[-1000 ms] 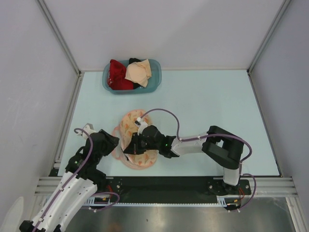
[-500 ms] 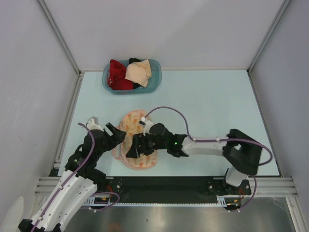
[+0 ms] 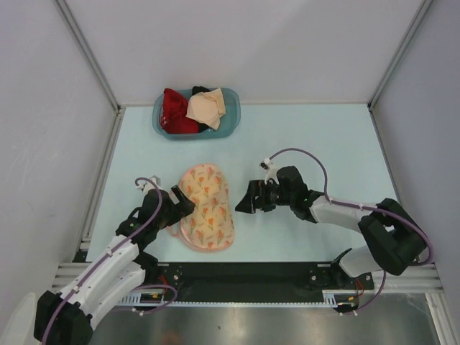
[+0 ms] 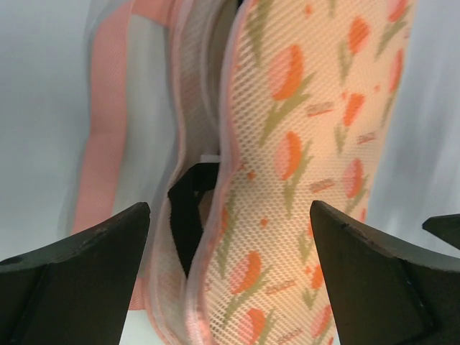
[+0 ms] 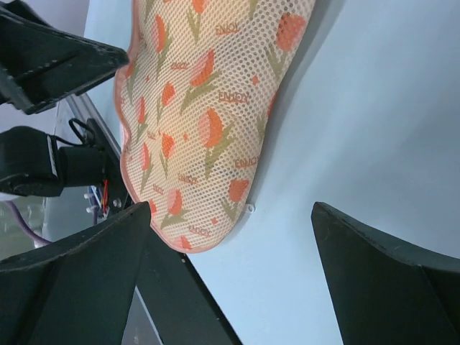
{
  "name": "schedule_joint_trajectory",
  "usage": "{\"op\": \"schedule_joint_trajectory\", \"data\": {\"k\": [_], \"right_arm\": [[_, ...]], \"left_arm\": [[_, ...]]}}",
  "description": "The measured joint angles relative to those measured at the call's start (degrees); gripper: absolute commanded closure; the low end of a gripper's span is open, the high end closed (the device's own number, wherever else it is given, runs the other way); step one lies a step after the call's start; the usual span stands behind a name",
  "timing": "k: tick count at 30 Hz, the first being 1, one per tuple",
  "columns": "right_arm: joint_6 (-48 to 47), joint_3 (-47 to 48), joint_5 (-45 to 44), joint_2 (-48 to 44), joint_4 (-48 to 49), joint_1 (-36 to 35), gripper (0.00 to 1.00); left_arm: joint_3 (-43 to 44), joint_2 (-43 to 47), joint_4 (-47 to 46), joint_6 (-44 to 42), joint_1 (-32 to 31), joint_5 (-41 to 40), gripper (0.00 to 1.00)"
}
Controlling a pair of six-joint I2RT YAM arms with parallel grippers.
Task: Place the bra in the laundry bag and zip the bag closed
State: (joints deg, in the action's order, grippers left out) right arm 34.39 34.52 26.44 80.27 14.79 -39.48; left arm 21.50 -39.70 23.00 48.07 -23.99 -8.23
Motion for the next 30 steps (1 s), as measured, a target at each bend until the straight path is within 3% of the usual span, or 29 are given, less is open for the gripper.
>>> {"op": "schedule_joint_trajectory", "data": {"k": [7, 8, 13, 14, 20, 26, 30], "right_arm": [[0.26, 0.55, 7.5, 11.76, 9.09, 1.14, 0.04], [0.85, 0.55, 8.15, 13.53, 10.43, 1.14, 0.05], [4.37, 2.56, 11.3, 19.8, 17.11, 1.05, 0.09], [5.14, 3.23, 11.74, 21.11, 18.34, 0.92, 0.09], [7.26, 7.72, 12.37, 25.79, 20.28, 0.13, 0.12], [9.38, 13.09, 13.18, 31.04, 21.27, -1.38, 0.21], [13.75, 13.94, 13.94, 34.69, 26.91, -2.6, 0.33]], "left_arm": [[-5.86, -3.69, -3.98, 2.56, 3.39, 0.48, 0.14], [-6.08, -4.59, -5.51, 2.84, 4.35, 0.81, 0.24], [-7.32, -8.11, -11.21, 2.8, 8.96, 2.6, 0.53], [-7.63, -8.68, -12.28, 2.73, 9.42, 2.99, 0.63], [-8.28, -11.5, -15.04, 1.73, 10.16, 4.63, 0.85], [-8.33, -12.41, -15.96, 0.94, 10.43, 5.03, 0.94], [-8.33, -12.57, -16.13, 0.72, 10.47, 5.09, 0.97]]}}
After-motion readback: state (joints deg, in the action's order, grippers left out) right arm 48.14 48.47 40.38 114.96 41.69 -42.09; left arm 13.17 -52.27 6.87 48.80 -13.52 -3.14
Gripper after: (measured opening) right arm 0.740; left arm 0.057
